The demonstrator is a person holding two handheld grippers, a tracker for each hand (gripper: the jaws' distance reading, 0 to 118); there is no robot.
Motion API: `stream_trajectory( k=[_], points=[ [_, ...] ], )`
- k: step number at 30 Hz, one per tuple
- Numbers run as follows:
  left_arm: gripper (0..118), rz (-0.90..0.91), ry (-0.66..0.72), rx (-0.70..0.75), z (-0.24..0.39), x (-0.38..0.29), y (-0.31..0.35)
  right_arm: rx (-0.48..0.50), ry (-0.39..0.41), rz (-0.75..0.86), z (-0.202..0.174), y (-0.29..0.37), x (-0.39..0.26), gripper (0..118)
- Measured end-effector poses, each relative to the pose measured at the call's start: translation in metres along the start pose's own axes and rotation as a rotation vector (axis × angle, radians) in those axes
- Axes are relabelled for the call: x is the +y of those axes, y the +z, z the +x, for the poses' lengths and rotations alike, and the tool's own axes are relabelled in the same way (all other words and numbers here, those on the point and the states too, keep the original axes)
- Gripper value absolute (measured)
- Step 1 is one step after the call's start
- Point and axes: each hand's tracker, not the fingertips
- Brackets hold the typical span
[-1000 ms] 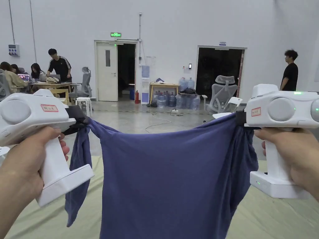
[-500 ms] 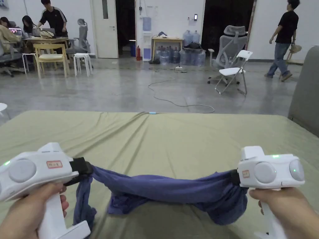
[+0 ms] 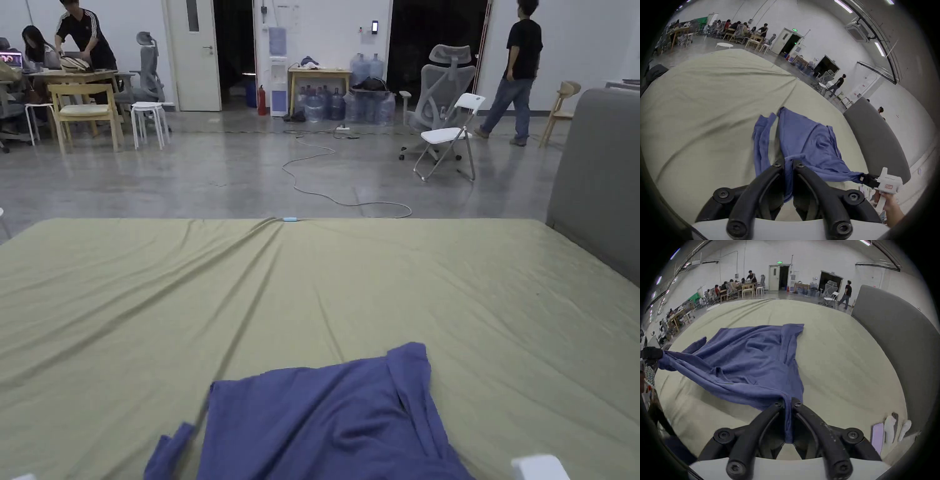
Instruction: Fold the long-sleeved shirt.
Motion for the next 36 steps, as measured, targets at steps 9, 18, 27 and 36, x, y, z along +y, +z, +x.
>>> stream_trajectory(
  k=[9, 18, 27, 36],
  points=[
    [7, -0.201, -0.024, 0.087, -0.030, -0.072, 0.040, -0.029, 0.058, -0.182, -0.039, 0.040, -0.096, 10],
    [118, -0.201, -0.079, 0.048, -0.023, -0.089, 0.038, 0.011, -0.121, -0.057, -0.044, 0.073, -0.110, 116],
    [88, -0.164, -0.419, -0.112, 0.034, -0.111, 0.070, 0.011, -0.266, 0.086, -0.064, 0.141, -0.108, 89],
    [118, -0.161, -0.475, -0.091, 0.065, -0.006, -0.076, 0.023, -0.213, 0.029, -0.061, 0.095, -0.108, 4]
  ],
)
